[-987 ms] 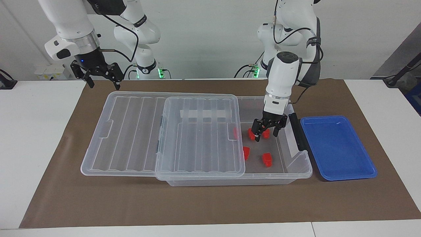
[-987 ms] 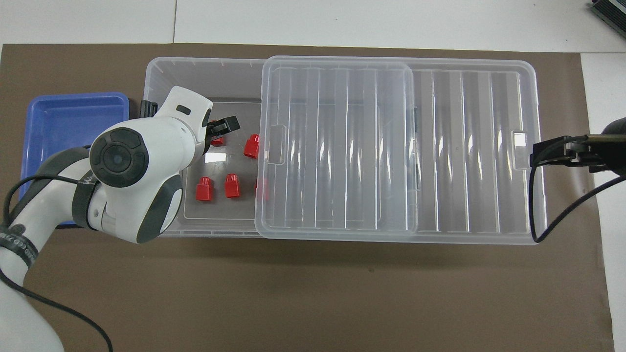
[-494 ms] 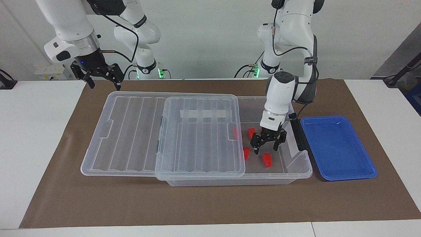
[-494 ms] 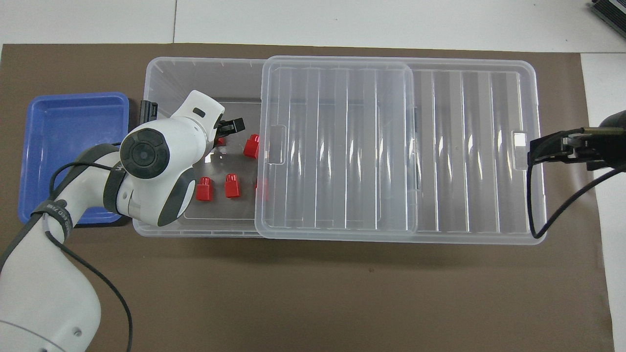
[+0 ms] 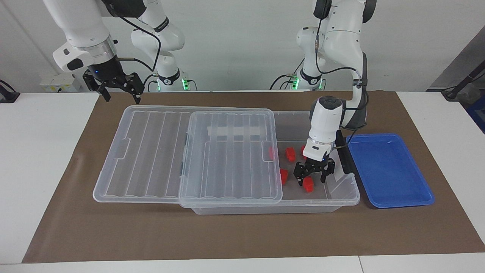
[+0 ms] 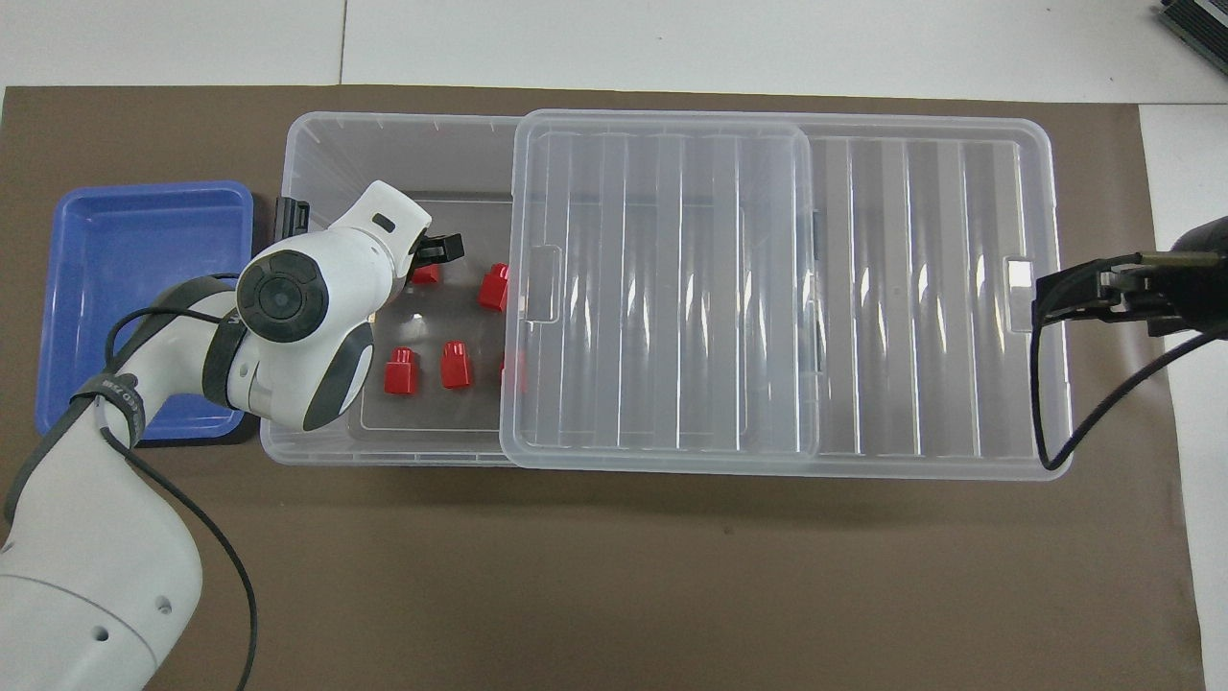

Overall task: Place red block in blue tray from box
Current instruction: 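Lower the left gripper onto a red block and close it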

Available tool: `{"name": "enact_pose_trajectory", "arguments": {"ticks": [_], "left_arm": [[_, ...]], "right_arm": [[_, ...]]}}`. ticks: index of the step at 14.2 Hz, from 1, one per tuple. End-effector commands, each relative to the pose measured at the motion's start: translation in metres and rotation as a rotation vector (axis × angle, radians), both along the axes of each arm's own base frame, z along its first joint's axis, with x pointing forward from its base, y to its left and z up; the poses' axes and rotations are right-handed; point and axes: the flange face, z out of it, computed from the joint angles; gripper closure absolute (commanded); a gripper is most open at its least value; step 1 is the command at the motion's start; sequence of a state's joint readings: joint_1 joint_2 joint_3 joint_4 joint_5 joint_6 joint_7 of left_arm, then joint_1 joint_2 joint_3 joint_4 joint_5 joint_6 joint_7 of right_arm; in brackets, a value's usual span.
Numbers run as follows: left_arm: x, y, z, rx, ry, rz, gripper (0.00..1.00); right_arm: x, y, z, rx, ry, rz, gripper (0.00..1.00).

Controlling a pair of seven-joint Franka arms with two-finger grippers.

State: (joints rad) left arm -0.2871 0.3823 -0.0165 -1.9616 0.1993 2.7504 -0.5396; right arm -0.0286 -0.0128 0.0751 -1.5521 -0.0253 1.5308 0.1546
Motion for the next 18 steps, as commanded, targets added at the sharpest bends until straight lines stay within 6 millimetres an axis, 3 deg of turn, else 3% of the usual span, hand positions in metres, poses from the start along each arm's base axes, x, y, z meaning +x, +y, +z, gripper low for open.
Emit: {"name": "enact_pose_trajectory", "arguments": {"ticks": [1, 7, 12, 18], "left_arm": [[0.002, 0.004, 0.003, 0.023, -0.011, -0.026, 0.0], [-0.011, 0.015, -0.013, 0.039, 0.065, 0.022, 0.0], [-0.018, -0.015, -0.008, -0.054, 0.058, 0.18, 0.0], [-0.016, -0.017, -0.016, -0.064, 0.046, 0.171, 0.0]], "right_arm": [[0.001, 0.003, -0.001, -0.004, 0.014, -0.023, 0.0], [0.002, 0.003, -0.001, -0.001, 0.006, -0.022, 0.0], [0.002, 0.002, -0.002, -0.001, 0.008, -0.022, 0.0], [0.001, 0.002, -0.003, -0.001, 0.011, -0.021, 0.0]]}}
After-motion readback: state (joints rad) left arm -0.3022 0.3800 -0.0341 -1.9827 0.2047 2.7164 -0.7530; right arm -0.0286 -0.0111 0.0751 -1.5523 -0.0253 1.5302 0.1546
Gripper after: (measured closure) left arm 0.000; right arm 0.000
